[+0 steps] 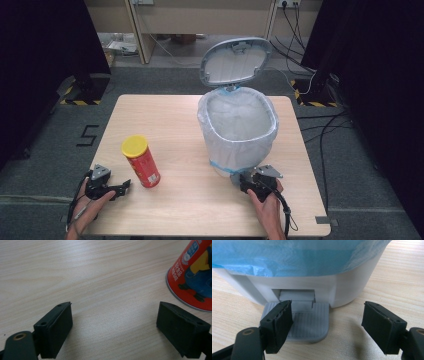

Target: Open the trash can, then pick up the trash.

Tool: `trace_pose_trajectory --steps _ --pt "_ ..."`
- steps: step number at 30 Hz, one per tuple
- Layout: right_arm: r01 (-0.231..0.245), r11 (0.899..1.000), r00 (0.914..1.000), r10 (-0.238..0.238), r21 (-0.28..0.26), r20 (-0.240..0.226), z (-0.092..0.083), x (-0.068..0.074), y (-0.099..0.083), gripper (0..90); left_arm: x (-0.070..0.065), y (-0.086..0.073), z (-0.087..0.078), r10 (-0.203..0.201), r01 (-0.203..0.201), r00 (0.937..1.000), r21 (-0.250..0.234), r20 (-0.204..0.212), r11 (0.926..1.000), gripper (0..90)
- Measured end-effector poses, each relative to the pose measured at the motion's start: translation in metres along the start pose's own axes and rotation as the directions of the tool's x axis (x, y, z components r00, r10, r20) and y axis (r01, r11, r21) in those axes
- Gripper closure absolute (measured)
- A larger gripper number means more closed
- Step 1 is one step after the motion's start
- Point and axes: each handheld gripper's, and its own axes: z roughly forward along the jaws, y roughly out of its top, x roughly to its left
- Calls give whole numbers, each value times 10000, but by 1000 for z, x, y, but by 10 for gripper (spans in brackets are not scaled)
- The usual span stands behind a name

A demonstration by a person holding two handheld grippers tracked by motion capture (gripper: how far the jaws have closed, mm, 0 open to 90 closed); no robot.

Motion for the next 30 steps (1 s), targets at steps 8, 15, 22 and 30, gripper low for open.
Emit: trace_pose_trajectory --steps 8,15,22,30 --pt "-206 9998 9997 205 -41 -128 -2 1 -4 245 0 0 0 -18 18 10000 -1 34 10000 125" --pt "-56 10000 9998 56 -31 -171 -5 3 -6 245 0 0 0 -7 7 10000 10 32 10000 124" --pt "-58 10000 9998 59 13 -203 -5 3 -5 244 0 0 0 -5 5 10000 13 42 10000 123" --pt "2 10000 9998 -2 15 -195 -5 3 -5 244 0 1 -1 133 -130 9996 -127 230 9998 148"
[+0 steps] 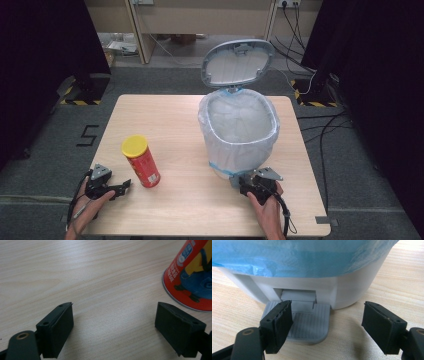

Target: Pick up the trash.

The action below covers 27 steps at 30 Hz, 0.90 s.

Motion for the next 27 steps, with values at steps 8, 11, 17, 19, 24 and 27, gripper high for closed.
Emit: trace_pose_trajectory --steps 8,11,17,19,24,27 --pt "165 9999 9999 -165 -17 27 0 0 0 244 -15 3 -13 232 -186 9973 -657 696 9977 148" --pt "96 10000 9999 -96 5 63 0 1 0 244 -20 3 -18 217 -132 9955 -917 921 9957 148" --pt "111 9999 9999 -111 3 64 0 1 0 244 -24 3 -20 225 -76 9917 -1170 1265 9931 148" --pt "114 9999 9999 -114 3 35 0 0 0 244 -27 5 -21 373 -215 9910 -1217 1289 9923 148" --pt "122 9999 9999 -122 1 16 0 0 0 244 -37 11 -27 717 -455 9850 -1649 1567 9853 148" --pt "93 10000 10000 -93 -14 36 0 1 0 244 -42 15 -31 864 -534 9821 -1927 1672 9798 148"
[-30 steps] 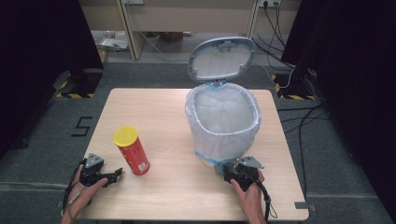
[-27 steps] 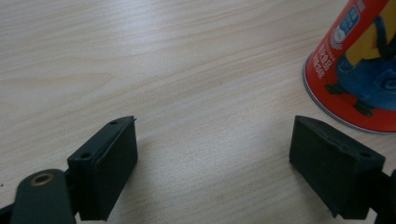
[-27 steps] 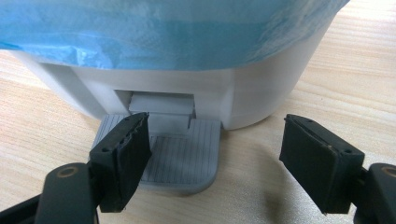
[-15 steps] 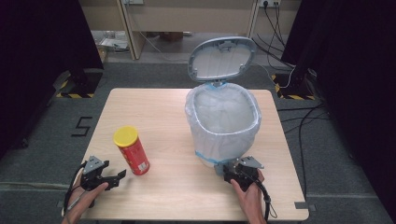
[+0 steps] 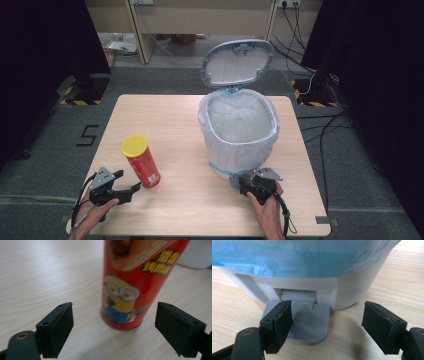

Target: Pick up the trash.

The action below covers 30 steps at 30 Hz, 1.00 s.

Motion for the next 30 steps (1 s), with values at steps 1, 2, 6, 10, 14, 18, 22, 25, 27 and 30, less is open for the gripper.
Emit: trace_pose_trajectory --steps 1,2,6,10,14,18,22,25,27,30 --pt "3 10000 10000 -3 6 -5 0 0 0 243 -2 1 0 26 -25 10000 -71 65 10000 148" --pt "39 10000 10000 -39 -5 -15 0 -1 0 244 -4 2 0 95 -94 9999 -99 112 9999 147" --pt "9 10000 10000 -9 0 -7 0 0 0 244 -8 5 1 199 -194 9997 -309 170 9993 147" --pt "15 10000 10000 -15 -3 -3 0 0 0 243 -12 9 2 303 -297 9995 -489 119 9984 147" --pt "34 10000 10000 -34 -7 -35 0 -1 0 244 -16 15 6 392 -378 9991 -731 173 9966 147" --pt "21 10000 10000 -21 -21 -20 0 -1 0 243 -17 19 13 615 -613 9981 -774 4 9951 147" --pt "-3 10000 10000 3 -9 -98 0 -2 0 243 -15 18 19 629 -628 9980 -731 -5 9953 147" --pt "-46 10000 9999 47 16 -118 0 -2 0 243 -16 16 28 585 -583 9983 -803 3 9951 147" --pt "16 10000 10000 -16 -41 -96 0 -2 0 243 -17 16 32 683 -683 9977 -762 -17 9947 147" --pt "-29 10000 9999 28 -33 -101 0 -2 0 244 -17 16 35 645 -649 9979 -796 -83 9947 147"
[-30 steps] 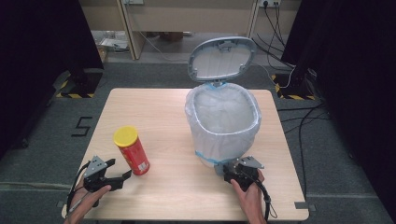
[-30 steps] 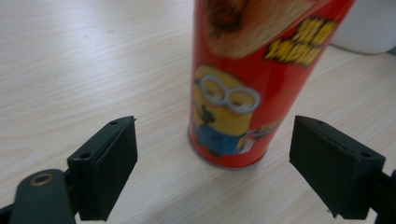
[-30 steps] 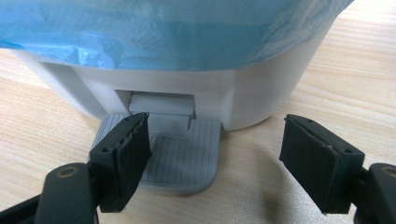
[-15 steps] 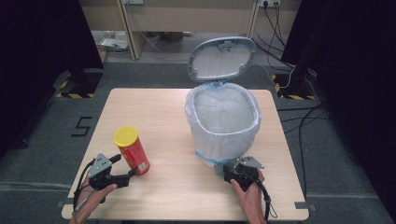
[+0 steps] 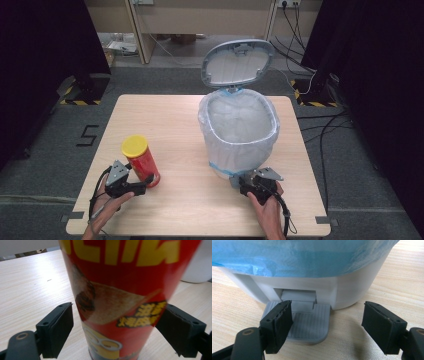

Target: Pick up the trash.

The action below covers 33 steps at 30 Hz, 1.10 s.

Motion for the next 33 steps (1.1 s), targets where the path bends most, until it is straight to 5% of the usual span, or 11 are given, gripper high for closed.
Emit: trace_pose_trajectory --steps 16,20,25,33 --pt "-37 10000 10000 37 -29 -87 0 -1 0 244 5 5 6 155 -154 9999 -386 7 9991 242" --pt "-54 10000 9999 54 -38 -85 0 -1 -1 244 5 14 1 -316 320 9995 -417 101 9986 242" --pt "-112 9999 9999 112 -31 -116 0 -2 -1 243 -2 27 -2 -129 139 9997 -508 190 9986 242" --pt "-61 10000 9999 61 -34 -94 0 -1 -1 244 -10 54 -5 -431 461 9976 -555 550 9974 242"
